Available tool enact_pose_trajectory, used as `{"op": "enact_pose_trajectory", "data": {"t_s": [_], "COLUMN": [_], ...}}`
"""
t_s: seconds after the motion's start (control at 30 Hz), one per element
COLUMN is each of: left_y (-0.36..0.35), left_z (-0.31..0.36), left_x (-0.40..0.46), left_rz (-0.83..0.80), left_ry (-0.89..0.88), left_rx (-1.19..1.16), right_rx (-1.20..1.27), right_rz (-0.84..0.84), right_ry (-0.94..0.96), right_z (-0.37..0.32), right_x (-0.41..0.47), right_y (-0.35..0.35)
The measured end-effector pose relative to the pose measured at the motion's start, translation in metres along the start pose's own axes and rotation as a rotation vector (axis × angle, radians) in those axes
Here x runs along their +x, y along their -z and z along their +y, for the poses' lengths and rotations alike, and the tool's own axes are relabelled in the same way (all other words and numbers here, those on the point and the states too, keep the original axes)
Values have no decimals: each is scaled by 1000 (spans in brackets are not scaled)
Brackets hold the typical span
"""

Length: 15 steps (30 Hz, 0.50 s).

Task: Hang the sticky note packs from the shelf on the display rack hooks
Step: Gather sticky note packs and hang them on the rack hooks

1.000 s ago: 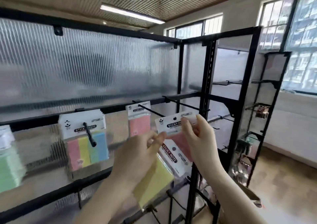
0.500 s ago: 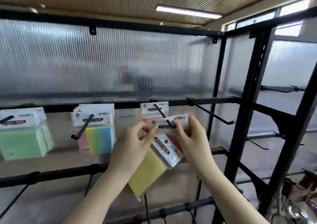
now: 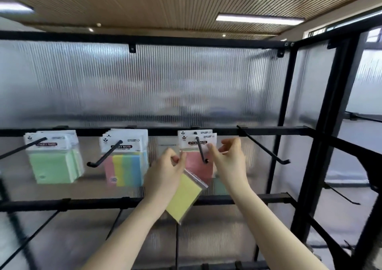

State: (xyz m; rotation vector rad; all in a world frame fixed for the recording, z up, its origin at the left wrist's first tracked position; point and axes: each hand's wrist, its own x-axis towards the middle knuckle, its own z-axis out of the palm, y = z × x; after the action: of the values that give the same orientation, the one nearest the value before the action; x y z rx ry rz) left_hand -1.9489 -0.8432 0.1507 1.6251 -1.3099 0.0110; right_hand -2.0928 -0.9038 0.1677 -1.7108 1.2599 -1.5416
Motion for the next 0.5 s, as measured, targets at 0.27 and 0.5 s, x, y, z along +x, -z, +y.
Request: {"op": "enact_pose_trajectory", "data": {"t_s": [0.27, 0.5], "left_y": [-16, -38], "left_z": [6, 29], "left_x": [-22, -65], "left_rz": [69, 141], "left_ry": [33, -172], "left_rx": [23, -124], "right_rx": [-102, 10], "right_rz": [-109, -208], "right_ry": [-72, -279], "right_z": [28, 51], "right_x": [-3, -41], "right_y": [10, 44]}}
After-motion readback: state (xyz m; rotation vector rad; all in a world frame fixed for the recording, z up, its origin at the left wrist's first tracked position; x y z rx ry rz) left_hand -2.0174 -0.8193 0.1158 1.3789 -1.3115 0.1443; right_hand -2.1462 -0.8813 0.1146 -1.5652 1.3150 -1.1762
